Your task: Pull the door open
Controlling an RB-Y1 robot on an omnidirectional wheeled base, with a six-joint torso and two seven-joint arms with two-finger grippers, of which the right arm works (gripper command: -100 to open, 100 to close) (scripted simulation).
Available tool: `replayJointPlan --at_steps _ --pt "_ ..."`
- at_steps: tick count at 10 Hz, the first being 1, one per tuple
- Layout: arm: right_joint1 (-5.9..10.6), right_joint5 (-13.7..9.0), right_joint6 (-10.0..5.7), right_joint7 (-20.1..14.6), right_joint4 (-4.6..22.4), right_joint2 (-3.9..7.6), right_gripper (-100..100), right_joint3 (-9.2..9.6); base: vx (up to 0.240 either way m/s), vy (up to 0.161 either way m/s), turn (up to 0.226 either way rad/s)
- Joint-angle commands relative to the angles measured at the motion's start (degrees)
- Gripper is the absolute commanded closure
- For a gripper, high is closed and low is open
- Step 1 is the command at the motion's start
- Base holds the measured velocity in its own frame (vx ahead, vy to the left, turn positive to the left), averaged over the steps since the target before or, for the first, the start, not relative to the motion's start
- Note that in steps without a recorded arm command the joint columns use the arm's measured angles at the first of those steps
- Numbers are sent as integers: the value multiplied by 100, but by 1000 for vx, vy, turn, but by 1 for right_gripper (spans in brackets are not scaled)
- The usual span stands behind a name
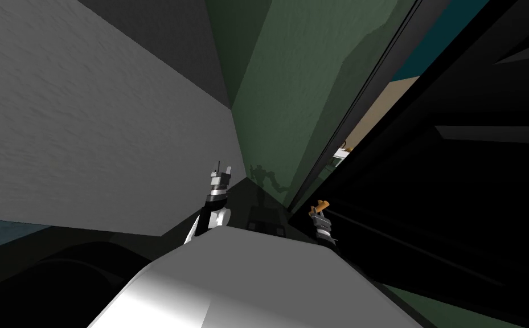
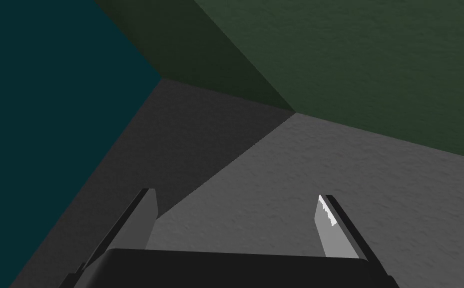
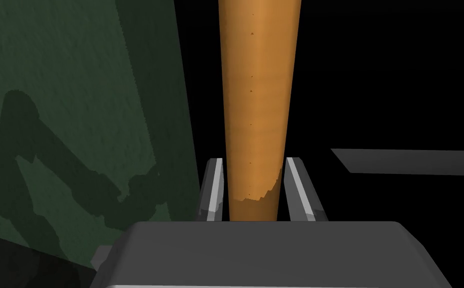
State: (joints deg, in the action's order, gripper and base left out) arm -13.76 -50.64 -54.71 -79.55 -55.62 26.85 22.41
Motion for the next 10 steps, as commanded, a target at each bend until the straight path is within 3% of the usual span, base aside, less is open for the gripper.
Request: replayJointPlan --at_steps 1,5,6,10 --pt "-63 70 -65 -103 -14 68 100 129 -242 -24 91" --pt "-191 242 -241 -355 -81 279 100 434 -239 -21 97" --pt "-152 224 -217 -318 -50 241 100 396 -100 -5 22" --pt "-286 406 -501 -635 -10 480 100 710 -231 -30 129"
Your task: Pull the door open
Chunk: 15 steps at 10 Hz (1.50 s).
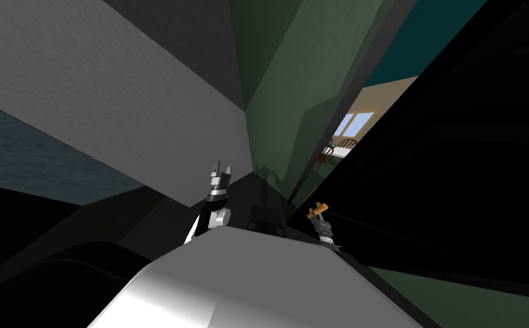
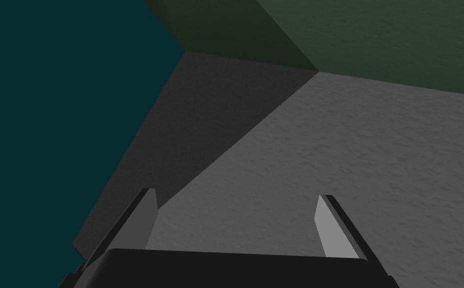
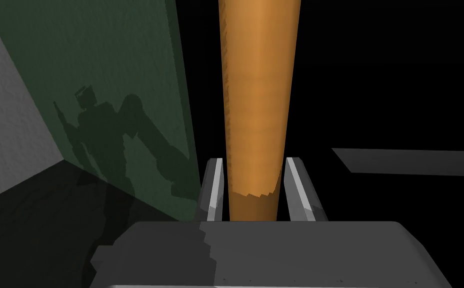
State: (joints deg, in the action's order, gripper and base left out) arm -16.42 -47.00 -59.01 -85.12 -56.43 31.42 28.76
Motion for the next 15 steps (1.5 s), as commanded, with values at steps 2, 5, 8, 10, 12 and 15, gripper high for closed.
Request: replayJointPlan --at_steps 2,5,8,10,12,15 --pt "-81 128 -213 -230 86 146 100 220 -291 -44 138" --pt "-90 183 -336 -346 170 206 100 340 -193 -22 135" --pt "-131 261 -545 -521 262 337 100 501 -249 -36 129" --pt "-154 304 -660 -618 314 409 100 591 -212 -55 114" --pt "-143 317 -706 -664 364 417 100 639 -108 -18 81" --pt "-135 352 -840 -775 471 477 100 730 -192 -56 133"
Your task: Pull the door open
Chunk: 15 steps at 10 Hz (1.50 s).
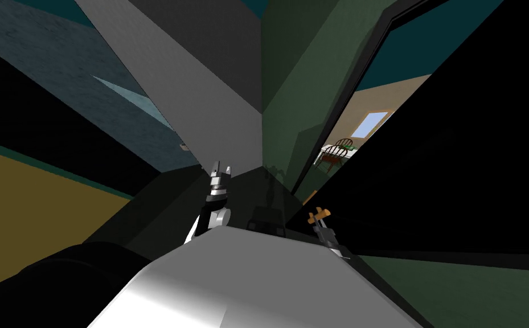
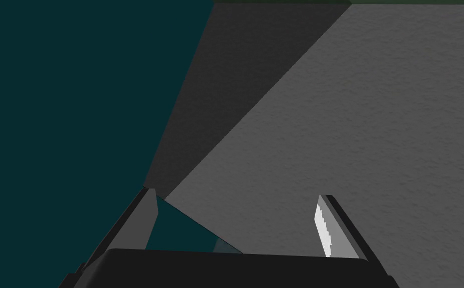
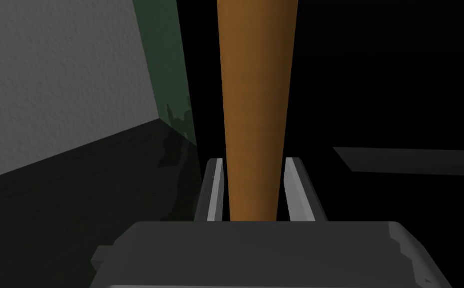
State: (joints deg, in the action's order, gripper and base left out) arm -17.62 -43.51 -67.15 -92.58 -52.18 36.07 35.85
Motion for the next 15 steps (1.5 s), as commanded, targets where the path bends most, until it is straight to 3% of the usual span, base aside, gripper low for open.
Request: replayJointPlan --at_steps 1,5,6,15 --pt "-11 19 -92 -82 98 42 100 65 -209 -37 134" --pt "3 76 -295 -247 266 133 100 202 -231 -38 124" --pt "33 74 -264 -225 261 103 100 185 -107 -30 33" --pt "91 226 -616 -549 649 201 100 380 -191 -48 139"
